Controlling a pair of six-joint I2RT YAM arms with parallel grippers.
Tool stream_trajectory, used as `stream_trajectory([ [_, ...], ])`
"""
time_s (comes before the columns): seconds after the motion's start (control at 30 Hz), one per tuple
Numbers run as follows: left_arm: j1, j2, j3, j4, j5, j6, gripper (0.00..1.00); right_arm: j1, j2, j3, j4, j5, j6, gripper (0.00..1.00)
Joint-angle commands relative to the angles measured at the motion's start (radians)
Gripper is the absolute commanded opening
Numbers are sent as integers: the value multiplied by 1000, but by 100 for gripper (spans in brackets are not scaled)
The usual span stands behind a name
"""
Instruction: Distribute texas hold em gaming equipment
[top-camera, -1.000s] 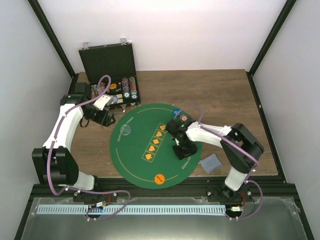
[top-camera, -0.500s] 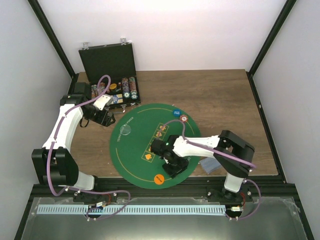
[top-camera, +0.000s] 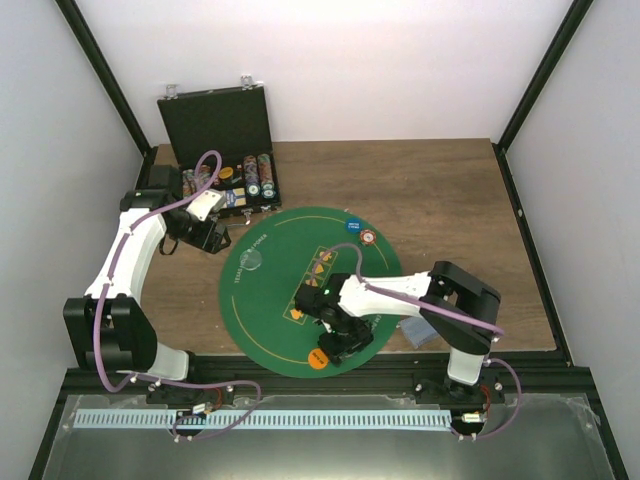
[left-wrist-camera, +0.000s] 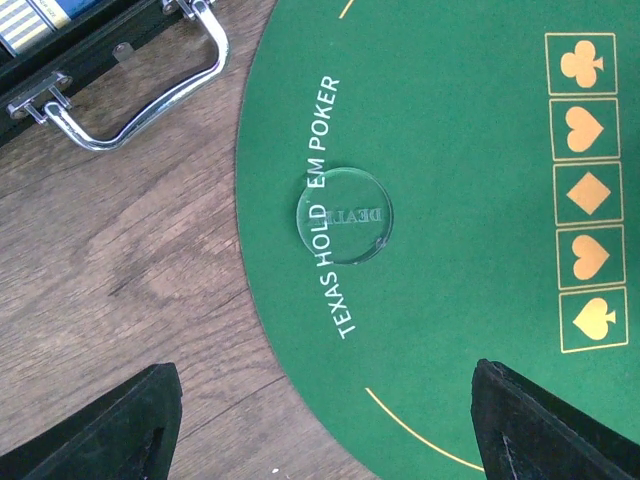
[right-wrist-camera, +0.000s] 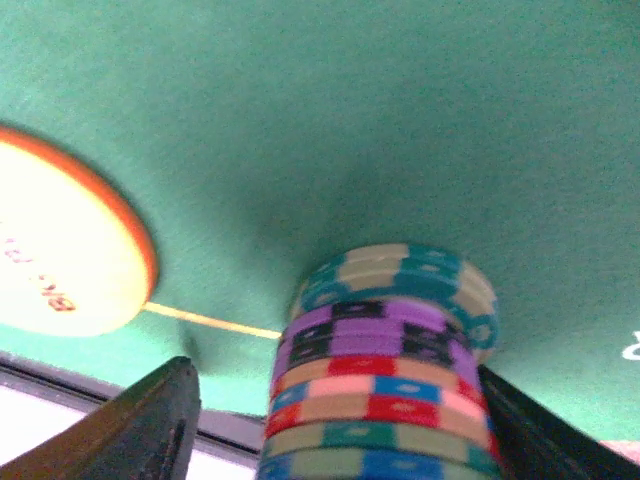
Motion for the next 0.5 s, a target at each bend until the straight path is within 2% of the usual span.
stream_trajectory([
  [0.0,-5,-28,-7,8,4,9,81,21,33,-1,18,-20,17,75],
  [0.17,-5,-27,-9,7,7,12,81,19,14,45,-17,-2,22,99],
  [0.47,-5,-31,3,2,11,9,81,-48,-124,162,-190,124,107,100],
])
